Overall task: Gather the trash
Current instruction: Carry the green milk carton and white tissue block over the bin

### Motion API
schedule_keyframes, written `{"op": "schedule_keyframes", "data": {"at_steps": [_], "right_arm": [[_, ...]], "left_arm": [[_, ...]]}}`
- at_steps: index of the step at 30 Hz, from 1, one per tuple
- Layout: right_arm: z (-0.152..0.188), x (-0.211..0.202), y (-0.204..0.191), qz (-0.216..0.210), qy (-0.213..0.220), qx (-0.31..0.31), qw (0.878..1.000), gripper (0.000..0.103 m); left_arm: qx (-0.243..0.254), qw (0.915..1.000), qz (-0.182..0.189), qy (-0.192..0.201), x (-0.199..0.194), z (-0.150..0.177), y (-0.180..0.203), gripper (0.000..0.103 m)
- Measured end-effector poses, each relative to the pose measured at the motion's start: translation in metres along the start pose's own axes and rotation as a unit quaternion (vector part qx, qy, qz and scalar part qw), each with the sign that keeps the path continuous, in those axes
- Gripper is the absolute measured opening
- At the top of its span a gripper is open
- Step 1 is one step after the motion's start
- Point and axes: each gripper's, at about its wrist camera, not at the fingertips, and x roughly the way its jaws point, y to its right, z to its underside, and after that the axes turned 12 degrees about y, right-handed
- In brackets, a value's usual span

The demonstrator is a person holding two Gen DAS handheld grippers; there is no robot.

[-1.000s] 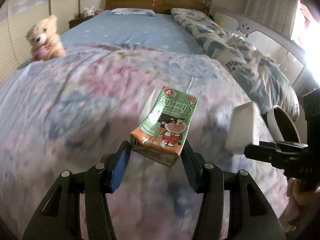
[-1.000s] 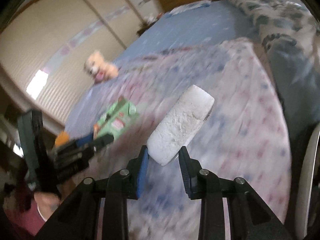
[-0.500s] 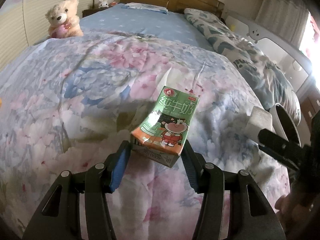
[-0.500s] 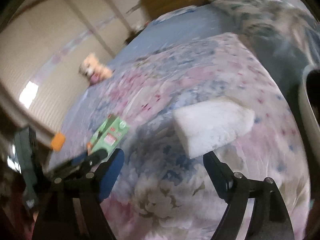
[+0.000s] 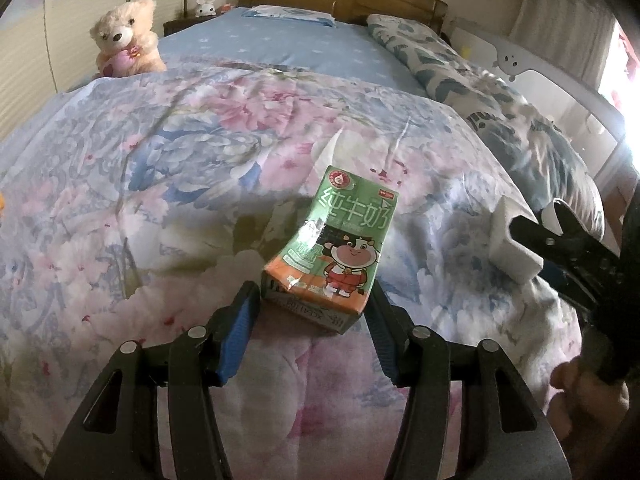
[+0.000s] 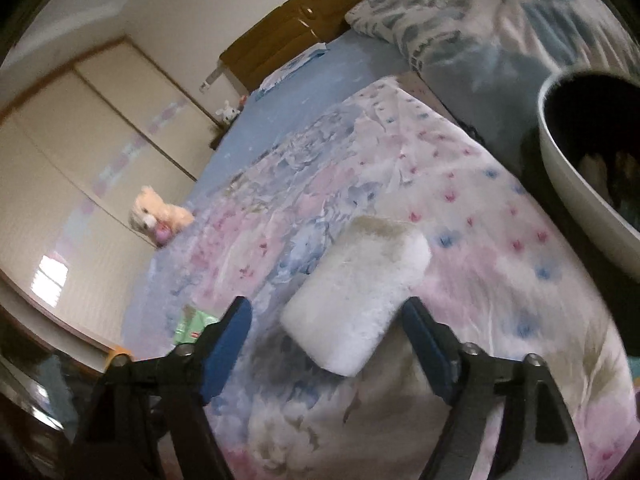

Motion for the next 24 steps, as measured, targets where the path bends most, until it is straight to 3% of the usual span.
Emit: {"op": "schedule_keyframes", "data": {"at_steps": [7, 9, 10, 16, 17, 19, 24], "right_arm": [[0.005, 0.008, -0.018, 0.04, -0.013, -0.101, 0.994, 0.073], [0.007, 0.007, -0.019, 0.051, -0.017, -0.122, 0.991, 0.062], [0.008, 0.006, -0.019, 0.05, -0.021, -0.133, 0.99, 0.062], [0.011, -0.01, -0.011, 0.026, -0.023, -0.124, 0.992, 0.058], [0.012, -0.013, -0.009, 0.023, -0.023, -0.123, 0.992, 0.058], [0.014, -0.018, -0.005, 0.021, -0.023, -0.116, 0.993, 0.058], [0.016, -0.029, -0.002, 0.012, -0.019, -0.103, 0.994, 0.059]], "left_arm": [[0.007, 0.9999, -0.009, 0.01, -0.005, -0.003, -0.005, 0.068], [0.011, 0.9998, -0.008, 0.013, -0.005, -0.005, -0.004, 0.07], [0.013, 0.9998, -0.006, 0.013, -0.005, -0.006, -0.003, 0.071], [0.043, 0.999, -0.007, 0.008, 0.005, -0.008, 0.008, 0.076], [0.048, 0.9988, -0.009, 0.01, 0.006, -0.008, 0.01, 0.075], [0.063, 0.9979, -0.012, 0.008, 0.009, -0.007, 0.016, 0.054], [0.078, 0.9968, -0.002, 0.018, 0.001, -0.006, 0.027, 0.054]]}}
